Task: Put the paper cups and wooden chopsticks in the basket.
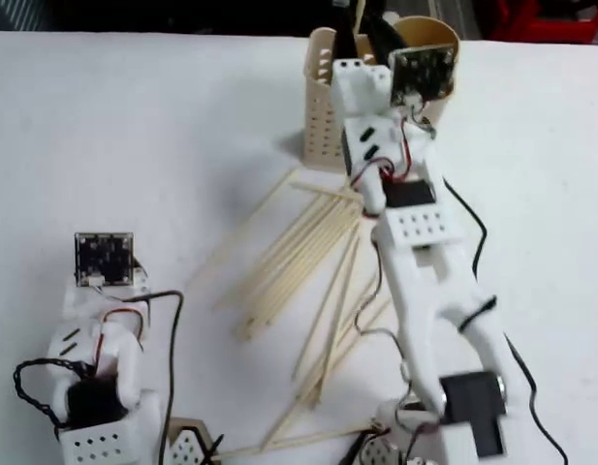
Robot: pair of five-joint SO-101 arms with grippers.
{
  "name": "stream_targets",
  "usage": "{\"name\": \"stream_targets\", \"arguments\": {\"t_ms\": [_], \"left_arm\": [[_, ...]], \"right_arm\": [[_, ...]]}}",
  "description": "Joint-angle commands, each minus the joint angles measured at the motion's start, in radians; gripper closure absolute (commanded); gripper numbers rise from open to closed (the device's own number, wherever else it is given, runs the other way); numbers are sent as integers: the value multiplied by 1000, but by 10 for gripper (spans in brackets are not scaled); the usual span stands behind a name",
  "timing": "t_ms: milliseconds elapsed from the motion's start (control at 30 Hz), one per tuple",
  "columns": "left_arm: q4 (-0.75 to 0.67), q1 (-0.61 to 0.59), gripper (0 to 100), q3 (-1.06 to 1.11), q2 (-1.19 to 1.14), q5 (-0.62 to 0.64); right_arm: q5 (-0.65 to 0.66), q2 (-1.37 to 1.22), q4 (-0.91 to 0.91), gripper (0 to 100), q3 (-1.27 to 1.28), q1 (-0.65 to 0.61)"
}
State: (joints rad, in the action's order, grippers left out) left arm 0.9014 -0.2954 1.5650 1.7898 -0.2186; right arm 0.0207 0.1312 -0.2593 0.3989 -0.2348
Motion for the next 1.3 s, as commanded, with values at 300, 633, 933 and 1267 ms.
{"name": "stream_targets", "arguments": {"t_ms": [300,633,933,1267], "left_arm": [[-25,-7,976,0,18,9],[-25,-7,976,0,18,9],[-25,-7,976,0,18,9],[-25,-5,976,0,18,9]], "right_arm": [[-9,-36,84,779,-81,25],[-11,254,552,843,-80,38],[-52,410,1187,841,-80,31],[-252,232,1547,783,-78,5]]}}
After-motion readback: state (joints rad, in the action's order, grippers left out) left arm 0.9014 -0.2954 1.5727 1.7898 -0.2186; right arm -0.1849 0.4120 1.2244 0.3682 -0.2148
